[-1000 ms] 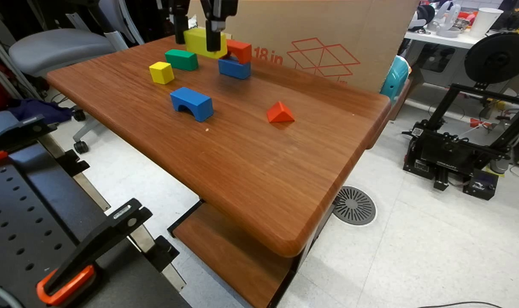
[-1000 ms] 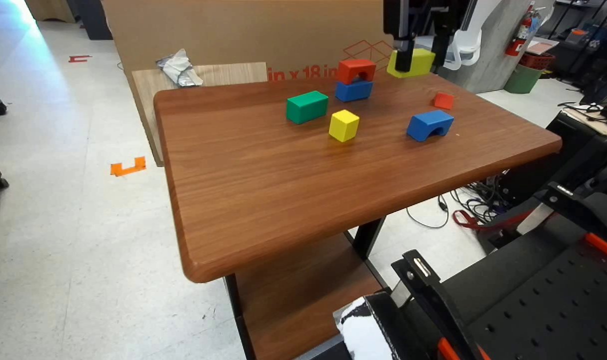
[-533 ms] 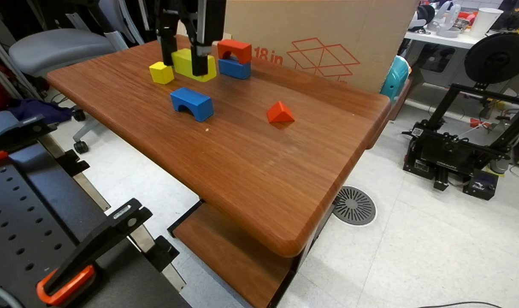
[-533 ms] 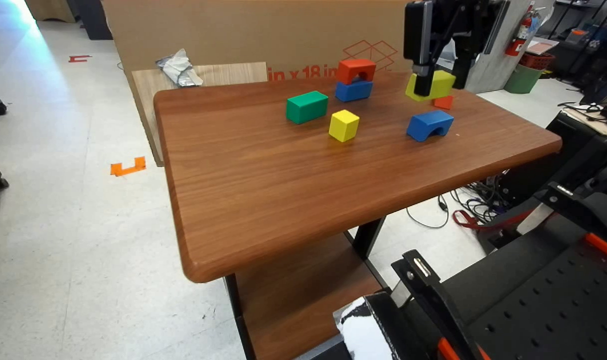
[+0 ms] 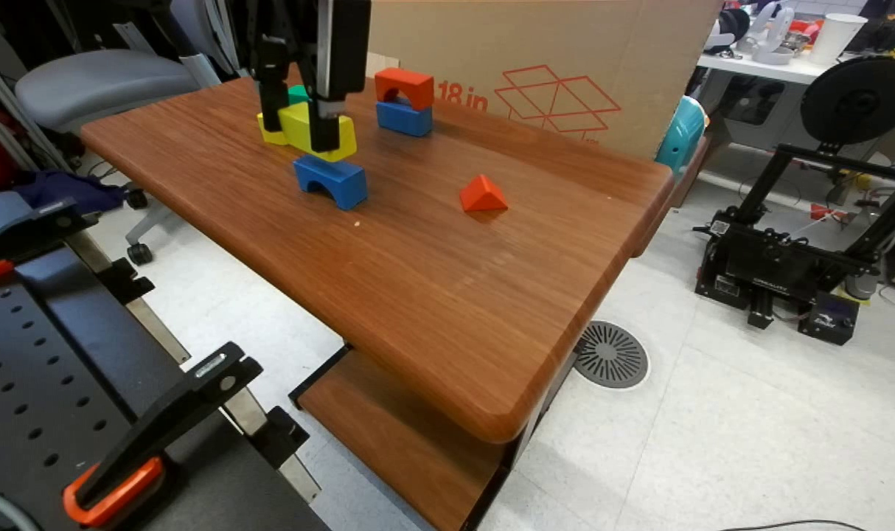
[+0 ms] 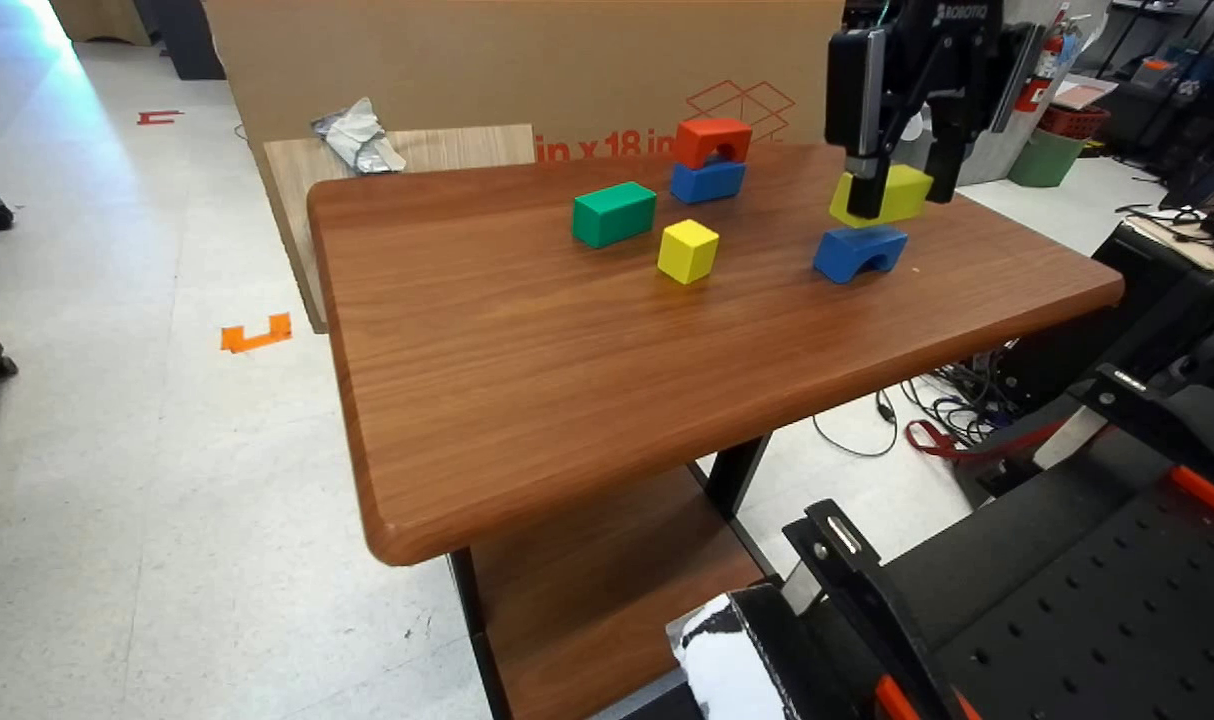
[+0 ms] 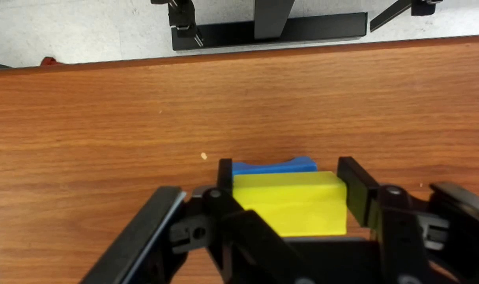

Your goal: Pick up the yellow object from the orange object and put it on the blue object

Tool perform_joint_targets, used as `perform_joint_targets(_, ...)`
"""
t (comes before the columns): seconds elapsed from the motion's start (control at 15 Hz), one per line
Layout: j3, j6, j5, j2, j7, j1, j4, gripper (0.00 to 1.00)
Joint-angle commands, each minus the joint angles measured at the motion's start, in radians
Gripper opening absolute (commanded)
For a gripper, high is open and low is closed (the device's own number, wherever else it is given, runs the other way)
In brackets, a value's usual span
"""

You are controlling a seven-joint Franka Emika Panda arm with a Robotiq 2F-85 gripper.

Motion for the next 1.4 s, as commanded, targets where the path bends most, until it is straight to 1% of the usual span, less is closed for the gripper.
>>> perform_joint_targets(0.0, -0.009, 0.026, -0.015, -0.023, 0.029, 0.004, -0.027, 0.42)
perform_joint_targets(1.13, -0.021, 0.018, -0.026, 0.027, 0.076, 0.009, 0.009, 0.42)
perform_joint_targets(1.2, -0.022, 0.015, -0.027, 0.029, 0.079, 0.010, 0.010, 0.92)
perform_joint_targets(1.27, -0.021, 0.012, -0.024, 0.030, 0.080, 0.010, 0.009, 0.93)
perform_joint_targets(1.33, -0.022, 0.014, -0.027, 0.030, 0.081, 0.010, 0.009, 0.99)
